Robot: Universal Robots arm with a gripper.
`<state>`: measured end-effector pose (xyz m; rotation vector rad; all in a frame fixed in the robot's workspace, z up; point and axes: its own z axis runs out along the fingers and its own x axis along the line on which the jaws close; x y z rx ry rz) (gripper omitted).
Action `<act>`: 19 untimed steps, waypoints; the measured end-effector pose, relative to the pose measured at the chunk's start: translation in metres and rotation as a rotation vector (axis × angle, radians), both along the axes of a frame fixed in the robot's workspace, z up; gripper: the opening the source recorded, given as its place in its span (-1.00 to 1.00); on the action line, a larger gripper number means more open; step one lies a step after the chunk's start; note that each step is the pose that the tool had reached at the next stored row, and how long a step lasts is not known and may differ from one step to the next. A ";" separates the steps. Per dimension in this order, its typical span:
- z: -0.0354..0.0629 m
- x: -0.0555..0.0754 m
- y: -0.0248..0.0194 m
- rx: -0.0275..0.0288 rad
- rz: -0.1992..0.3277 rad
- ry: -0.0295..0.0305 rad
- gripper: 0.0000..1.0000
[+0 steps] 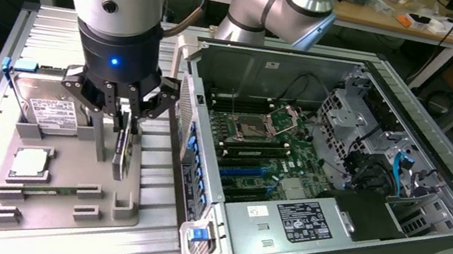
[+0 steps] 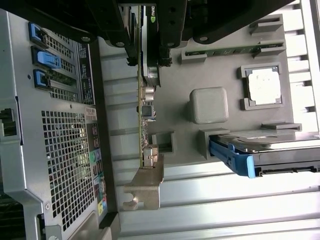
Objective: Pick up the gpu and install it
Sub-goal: 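Pick up the gpu and move the gpu toward the slot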
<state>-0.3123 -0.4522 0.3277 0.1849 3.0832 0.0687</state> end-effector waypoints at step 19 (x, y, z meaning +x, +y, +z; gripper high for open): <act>0.0082 0.000 0.0000 -0.0001 -0.005 0.0000 -0.47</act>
